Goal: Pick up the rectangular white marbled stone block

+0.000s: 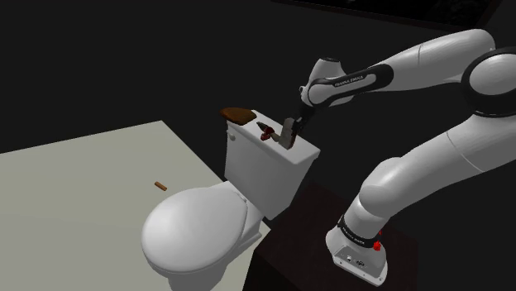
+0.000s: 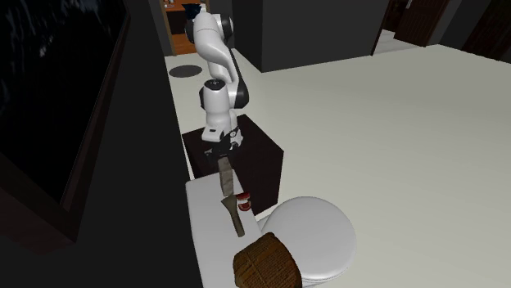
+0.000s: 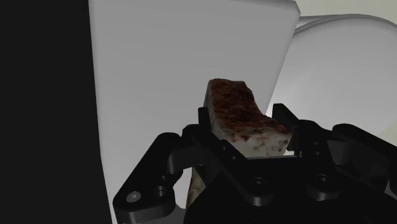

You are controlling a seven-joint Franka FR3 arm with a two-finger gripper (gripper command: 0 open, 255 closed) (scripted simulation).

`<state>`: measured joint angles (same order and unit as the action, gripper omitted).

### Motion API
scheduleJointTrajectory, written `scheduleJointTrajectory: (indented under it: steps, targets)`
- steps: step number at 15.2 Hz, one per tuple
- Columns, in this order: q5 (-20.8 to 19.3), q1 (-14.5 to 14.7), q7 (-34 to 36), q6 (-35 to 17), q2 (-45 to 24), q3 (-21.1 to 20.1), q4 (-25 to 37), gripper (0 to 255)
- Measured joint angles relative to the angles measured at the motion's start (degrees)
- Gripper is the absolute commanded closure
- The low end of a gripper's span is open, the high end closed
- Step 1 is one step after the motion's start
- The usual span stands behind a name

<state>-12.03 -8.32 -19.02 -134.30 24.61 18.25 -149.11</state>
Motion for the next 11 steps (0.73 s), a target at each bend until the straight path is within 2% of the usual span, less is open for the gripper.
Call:
scheduleJointTrajectory:
  steps: [11]
  targets:
    - [0.58, 0.11, -0.22, 9.28, 3.70, -1.20, 5.55, 255]
